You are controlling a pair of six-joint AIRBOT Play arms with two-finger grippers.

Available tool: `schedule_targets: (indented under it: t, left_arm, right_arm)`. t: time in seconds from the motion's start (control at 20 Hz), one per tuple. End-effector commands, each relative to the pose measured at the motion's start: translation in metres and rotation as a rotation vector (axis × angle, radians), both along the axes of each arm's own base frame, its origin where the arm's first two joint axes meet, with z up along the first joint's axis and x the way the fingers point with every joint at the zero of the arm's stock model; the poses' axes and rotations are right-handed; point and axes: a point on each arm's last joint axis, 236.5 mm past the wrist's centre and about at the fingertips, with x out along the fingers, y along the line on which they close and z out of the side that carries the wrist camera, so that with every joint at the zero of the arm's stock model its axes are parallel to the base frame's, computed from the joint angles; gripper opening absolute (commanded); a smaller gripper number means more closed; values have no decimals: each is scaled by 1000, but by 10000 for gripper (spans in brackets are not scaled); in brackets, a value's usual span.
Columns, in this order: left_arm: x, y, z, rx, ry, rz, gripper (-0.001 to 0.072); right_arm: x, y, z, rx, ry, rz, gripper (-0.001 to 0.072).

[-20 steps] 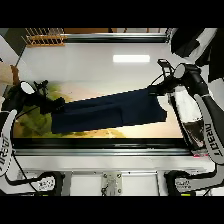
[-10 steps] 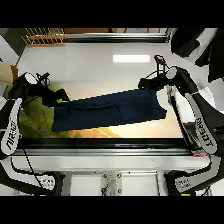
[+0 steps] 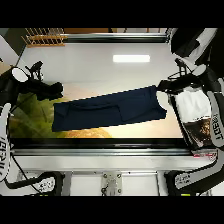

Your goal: Fold the clothes and pants, and hang the long-sleeved shirts on hangers.

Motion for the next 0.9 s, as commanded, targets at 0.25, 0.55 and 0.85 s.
schedule_targets:
  t: [0.25,0.55,0.85]
  left_arm:
    - [-46,-82,-3,-20,-18,-122,7]
    - [-44,-118,2,-31,-75,-179,7]
    - [-45,-117,1,-30,-72,-180,7]
  right_arm:
    - [-41,-29,-73,257,249,-54,687]
    - [-33,35,-78,369,268,18,686]
    - [-41,94,-70,426,298,120,646]
